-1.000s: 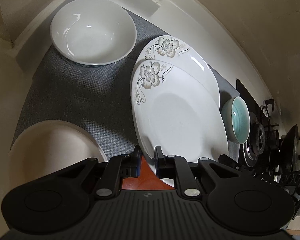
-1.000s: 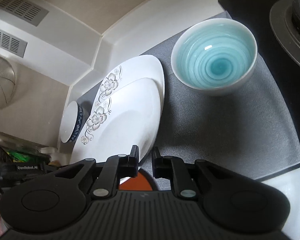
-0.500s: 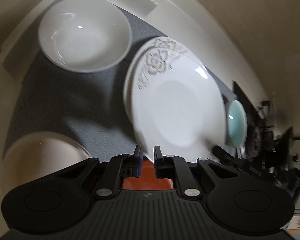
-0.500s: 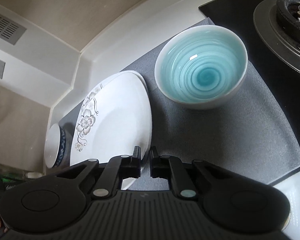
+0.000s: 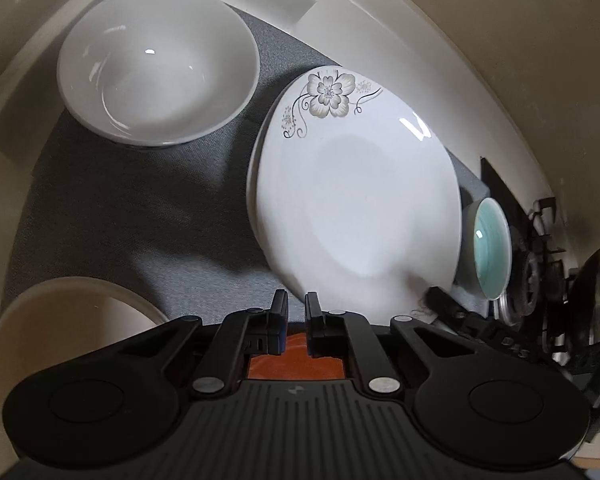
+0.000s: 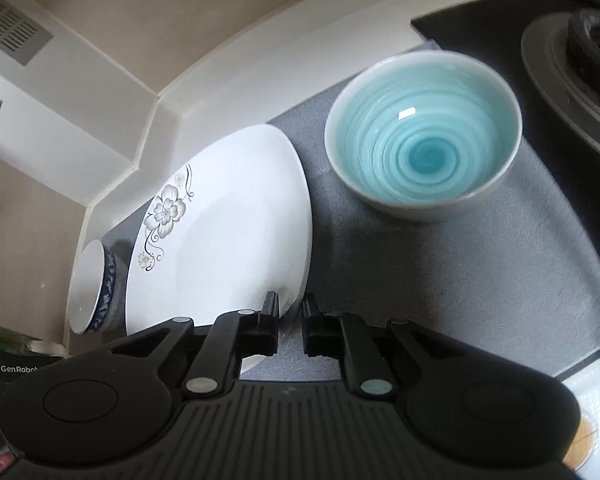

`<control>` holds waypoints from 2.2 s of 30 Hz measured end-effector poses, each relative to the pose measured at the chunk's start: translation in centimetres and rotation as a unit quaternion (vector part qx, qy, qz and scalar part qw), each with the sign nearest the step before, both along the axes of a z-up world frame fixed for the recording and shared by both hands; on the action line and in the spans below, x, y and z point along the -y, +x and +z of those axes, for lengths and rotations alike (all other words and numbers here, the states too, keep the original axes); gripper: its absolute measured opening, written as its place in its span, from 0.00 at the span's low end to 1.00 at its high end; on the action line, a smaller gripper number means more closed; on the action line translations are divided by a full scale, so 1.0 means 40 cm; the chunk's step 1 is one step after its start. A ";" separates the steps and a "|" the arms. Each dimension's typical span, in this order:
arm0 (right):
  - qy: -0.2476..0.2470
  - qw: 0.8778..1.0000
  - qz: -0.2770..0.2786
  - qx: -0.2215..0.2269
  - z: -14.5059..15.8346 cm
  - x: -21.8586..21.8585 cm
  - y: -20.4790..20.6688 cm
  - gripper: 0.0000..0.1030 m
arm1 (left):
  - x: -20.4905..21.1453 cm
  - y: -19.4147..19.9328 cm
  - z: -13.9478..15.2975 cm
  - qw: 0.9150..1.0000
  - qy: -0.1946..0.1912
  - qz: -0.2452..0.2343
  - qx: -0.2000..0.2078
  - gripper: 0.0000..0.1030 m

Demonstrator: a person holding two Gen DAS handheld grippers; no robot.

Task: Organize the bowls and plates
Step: 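Lower the plate onto the stack and open the left gripper, then move the left gripper to the orange plate and grasp its rim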

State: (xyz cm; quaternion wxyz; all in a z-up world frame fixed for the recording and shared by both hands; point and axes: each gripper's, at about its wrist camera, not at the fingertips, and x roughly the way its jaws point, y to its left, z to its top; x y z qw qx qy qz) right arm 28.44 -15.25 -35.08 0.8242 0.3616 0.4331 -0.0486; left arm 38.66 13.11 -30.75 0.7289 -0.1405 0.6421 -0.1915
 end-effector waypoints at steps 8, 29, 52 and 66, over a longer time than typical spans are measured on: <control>-0.054 0.998 0.020 0.005 0.037 0.029 -0.004 0.15 | 0.019 -0.003 0.014 0.998 0.041 -0.006 0.044 0.09; -0.009 1.000 0.029 -0.004 0.006 0.043 0.018 0.25 | -0.004 0.056 -0.022 0.999 0.009 -0.002 0.047 0.15; -0.006 0.979 0.196 -0.055 -0.031 -0.080 -0.097 0.31 | 0.001 0.067 -0.029 0.999 0.011 -0.012 0.038 0.18; -0.051 0.982 0.177 -0.047 -0.023 -0.013 -0.111 0.08 | 0.005 0.020 -0.001 0.999 0.003 -0.042 0.035 0.18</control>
